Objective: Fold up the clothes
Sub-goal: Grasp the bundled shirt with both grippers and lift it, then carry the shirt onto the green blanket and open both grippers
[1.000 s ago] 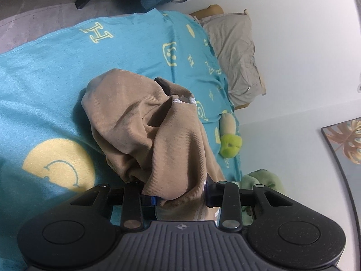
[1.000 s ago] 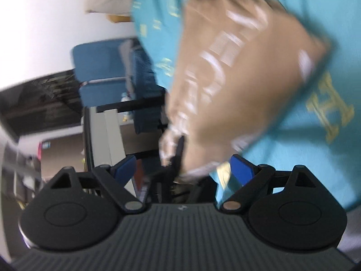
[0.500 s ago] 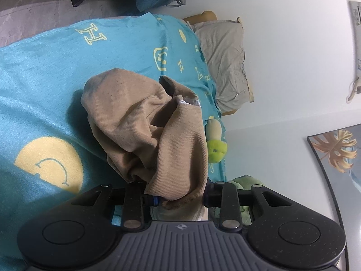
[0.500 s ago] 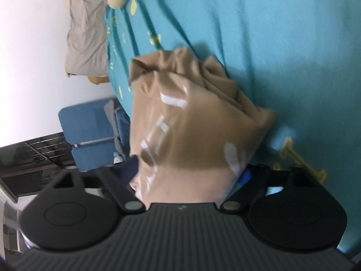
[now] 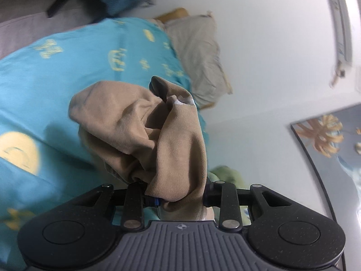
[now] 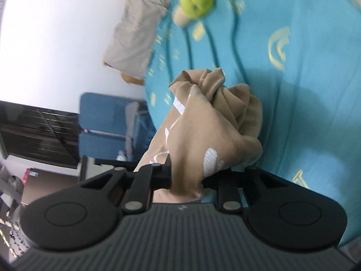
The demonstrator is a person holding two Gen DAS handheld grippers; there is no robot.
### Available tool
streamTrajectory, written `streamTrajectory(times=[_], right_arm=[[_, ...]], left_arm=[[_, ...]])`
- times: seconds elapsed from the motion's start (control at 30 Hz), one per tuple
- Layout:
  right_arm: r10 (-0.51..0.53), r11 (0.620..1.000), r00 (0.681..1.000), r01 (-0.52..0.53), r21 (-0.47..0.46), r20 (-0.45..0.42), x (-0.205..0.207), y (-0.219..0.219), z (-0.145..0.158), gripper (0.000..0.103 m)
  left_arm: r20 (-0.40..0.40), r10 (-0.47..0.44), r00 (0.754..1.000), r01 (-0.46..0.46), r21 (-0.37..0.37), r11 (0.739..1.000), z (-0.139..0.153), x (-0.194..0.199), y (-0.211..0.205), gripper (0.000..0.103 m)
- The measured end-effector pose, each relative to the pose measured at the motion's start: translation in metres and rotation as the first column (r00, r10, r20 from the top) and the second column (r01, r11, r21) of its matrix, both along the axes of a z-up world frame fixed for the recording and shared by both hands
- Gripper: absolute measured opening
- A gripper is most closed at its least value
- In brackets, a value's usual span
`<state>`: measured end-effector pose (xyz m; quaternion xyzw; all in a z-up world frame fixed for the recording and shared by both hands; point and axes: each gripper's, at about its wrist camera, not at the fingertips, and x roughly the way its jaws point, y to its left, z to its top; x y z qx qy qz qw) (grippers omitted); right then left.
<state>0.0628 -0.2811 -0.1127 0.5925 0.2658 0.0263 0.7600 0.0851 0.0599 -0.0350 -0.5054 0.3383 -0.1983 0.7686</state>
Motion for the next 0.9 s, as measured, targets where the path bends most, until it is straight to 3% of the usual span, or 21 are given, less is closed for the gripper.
streamTrajectory(times=[0.23,0.47,0.57,0.67,0.77,0.83,0.9], right_arm=[[-0.123,0.984,0.984,0.137,-0.112,0.126,-0.035,-0.113,0.104,0.022],[-0.246,0.921,0.934,0.308,-0.237,0.26,-0.059,-0.245,0.219,0.022],[-0.293,0.874,0.911,0.379,-0.305,0.291,-0.059,-0.304,0.263,0.022],[-0.34,0.81,0.883,0.45,-0.377,0.324,-0.058,-0.355,0.298,0.022],[-0.371,0.73,0.861,0.501,-0.464,0.347,-0.061,-0.39,0.308,0.022],[-0.392,0.668,0.854,0.519,-0.533,0.341,-0.062,-0.402,0.295,0.022],[-0.414,0.613,0.851,0.523,-0.592,0.323,-0.066,-0.405,0.27,0.022]], left_arm=[[0.074,-0.165,0.984,0.164,0.019,0.986,0.107,0.011,-0.121,0.033],[0.226,-0.343,0.912,0.347,0.024,0.938,0.211,0.055,-0.308,0.033],[0.24,-0.404,0.883,0.416,-0.002,0.909,0.241,0.073,-0.397,0.033],[0.262,-0.453,0.852,0.472,-0.011,0.882,0.263,0.092,-0.478,0.033],[0.385,-0.499,0.776,0.512,0.075,0.855,0.271,0.085,-0.54,0.034],[0.424,-0.53,0.734,0.528,0.134,0.839,0.252,0.075,-0.572,0.034],[0.4,-0.571,0.717,0.55,0.177,0.816,0.221,0.07,-0.592,0.034]])
